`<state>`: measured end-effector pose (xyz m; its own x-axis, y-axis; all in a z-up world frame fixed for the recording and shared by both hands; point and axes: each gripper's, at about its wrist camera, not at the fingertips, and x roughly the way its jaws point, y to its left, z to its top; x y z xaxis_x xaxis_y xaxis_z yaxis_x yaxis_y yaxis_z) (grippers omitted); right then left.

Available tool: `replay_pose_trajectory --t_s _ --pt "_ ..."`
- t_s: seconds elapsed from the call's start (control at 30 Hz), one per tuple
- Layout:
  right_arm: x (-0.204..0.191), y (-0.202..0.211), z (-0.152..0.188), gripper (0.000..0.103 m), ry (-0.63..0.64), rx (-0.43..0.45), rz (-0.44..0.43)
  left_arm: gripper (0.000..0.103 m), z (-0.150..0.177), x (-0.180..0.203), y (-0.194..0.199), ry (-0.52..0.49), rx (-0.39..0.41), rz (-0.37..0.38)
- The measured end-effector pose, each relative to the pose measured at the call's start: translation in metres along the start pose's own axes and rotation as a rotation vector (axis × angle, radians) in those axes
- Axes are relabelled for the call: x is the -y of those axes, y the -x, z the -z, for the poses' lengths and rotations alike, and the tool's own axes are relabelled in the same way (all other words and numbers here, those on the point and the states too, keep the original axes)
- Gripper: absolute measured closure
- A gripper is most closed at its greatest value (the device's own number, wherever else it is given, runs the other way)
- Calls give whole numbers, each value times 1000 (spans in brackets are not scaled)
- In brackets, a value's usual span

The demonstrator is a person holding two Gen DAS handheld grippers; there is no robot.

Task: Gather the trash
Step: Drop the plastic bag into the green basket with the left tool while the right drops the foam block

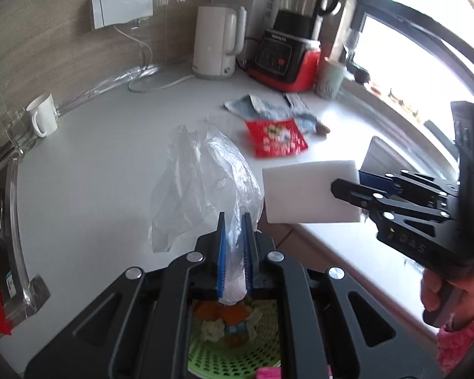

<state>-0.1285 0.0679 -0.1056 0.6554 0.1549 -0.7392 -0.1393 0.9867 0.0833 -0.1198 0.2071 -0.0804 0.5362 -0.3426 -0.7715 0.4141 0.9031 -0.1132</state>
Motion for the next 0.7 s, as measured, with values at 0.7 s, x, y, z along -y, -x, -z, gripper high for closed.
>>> replay_pose_trajectory --t_s 0.7 --pt "-41 -5 111 78 -77 -177 122 94 120 30 -44 -179 -207 115"
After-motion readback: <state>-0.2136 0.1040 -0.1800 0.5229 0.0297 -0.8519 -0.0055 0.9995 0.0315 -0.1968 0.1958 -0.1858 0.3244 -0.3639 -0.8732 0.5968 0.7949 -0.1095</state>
